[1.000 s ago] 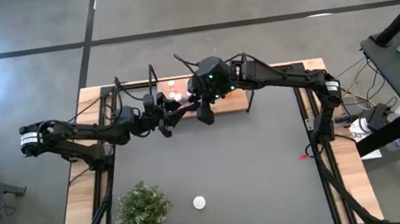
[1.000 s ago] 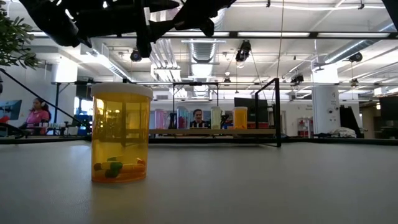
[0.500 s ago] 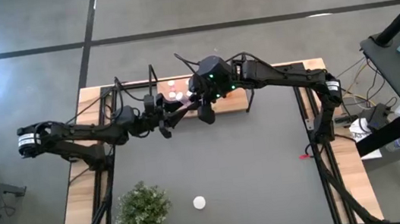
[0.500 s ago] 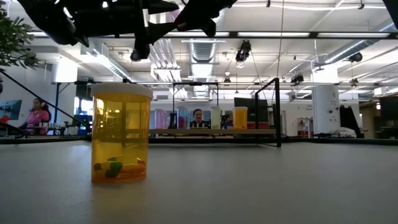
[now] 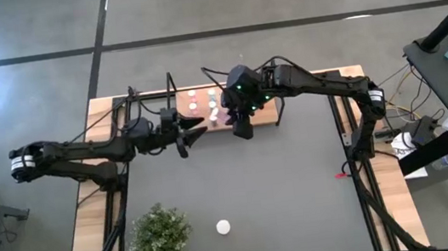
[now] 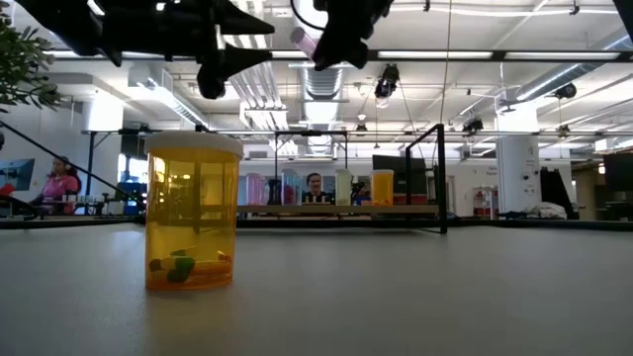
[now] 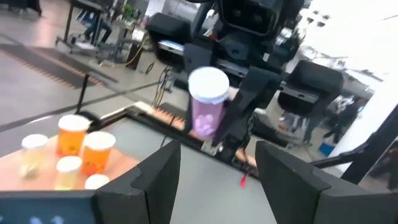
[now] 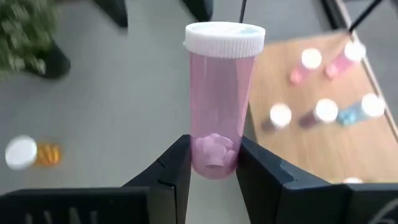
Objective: Pick and place medicine bottles onto shelf by color
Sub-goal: Put the pink pill bottle on the shelf aligned with the other pink pill bottles
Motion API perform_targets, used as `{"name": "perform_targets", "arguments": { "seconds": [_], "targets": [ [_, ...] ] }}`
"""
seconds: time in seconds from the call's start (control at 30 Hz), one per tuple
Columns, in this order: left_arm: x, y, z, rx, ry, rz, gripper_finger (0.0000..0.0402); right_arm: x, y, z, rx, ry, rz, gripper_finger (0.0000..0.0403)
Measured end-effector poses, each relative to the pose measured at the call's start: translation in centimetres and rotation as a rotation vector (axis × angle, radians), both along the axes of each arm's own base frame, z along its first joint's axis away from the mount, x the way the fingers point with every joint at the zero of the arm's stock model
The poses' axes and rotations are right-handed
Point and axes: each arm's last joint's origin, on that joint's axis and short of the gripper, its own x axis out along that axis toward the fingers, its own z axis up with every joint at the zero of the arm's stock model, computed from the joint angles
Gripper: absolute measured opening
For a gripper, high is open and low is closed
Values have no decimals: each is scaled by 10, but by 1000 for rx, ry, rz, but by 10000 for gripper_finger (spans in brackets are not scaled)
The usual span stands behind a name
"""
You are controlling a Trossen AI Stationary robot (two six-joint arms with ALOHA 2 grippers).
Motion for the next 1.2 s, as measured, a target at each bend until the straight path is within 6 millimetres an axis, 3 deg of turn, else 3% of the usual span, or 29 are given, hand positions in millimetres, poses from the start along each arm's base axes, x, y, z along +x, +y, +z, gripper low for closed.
{"name": "perform_targets", "arguments": {
  "seconds": [0.13,0.3,0.57,0.77,1.2],
  "targets": [
    [-5,1,2,6,70,11,192,-3,1,-4,13,54,4,102],
    [-5,0,10,156,252,-25,192,-4,1,-5,7,64,18,107],
    [13,3,35,195,487,-80,192,-4,2,-6,29,74,0,109],
    [23,6,45,340,493,-113,192,-7,5,-9,32,122,17,109],
    [29,14,44,364,491,-108,192,-6,17,-11,-77,138,167,102]
  ]
}}
